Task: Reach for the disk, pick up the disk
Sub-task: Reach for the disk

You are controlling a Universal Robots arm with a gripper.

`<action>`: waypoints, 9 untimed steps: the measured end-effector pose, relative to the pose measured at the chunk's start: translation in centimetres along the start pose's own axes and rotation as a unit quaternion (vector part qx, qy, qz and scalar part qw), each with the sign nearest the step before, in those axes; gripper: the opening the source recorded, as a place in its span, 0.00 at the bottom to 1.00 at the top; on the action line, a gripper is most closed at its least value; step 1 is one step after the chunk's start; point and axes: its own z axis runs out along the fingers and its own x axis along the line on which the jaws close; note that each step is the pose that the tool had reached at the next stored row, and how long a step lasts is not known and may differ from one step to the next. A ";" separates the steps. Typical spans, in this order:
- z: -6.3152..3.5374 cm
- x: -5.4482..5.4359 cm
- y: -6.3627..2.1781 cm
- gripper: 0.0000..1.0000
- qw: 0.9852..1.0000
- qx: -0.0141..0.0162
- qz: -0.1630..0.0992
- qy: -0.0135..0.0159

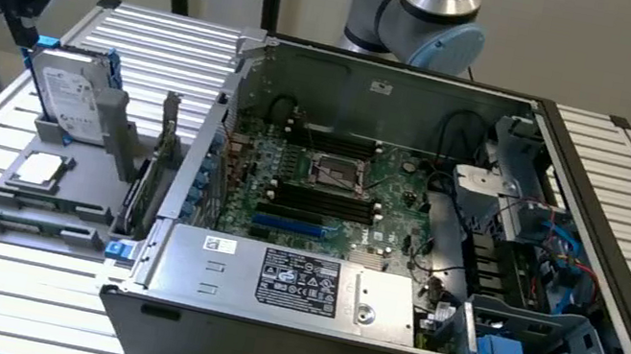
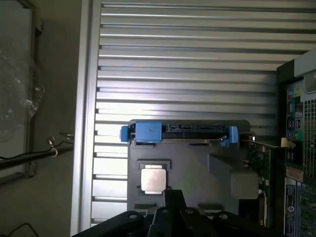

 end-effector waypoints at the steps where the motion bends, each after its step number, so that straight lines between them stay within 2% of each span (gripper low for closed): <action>1: 0.00 0.0 0.00 0.11 1.000 0.000 0.000 0.000; 5: -0.01 0.1 0.22 0.11 1.000 0.000 0.000 0.000; 9: 0.04 0.5 1.17 0.11 1.000 0.000 0.000 0.000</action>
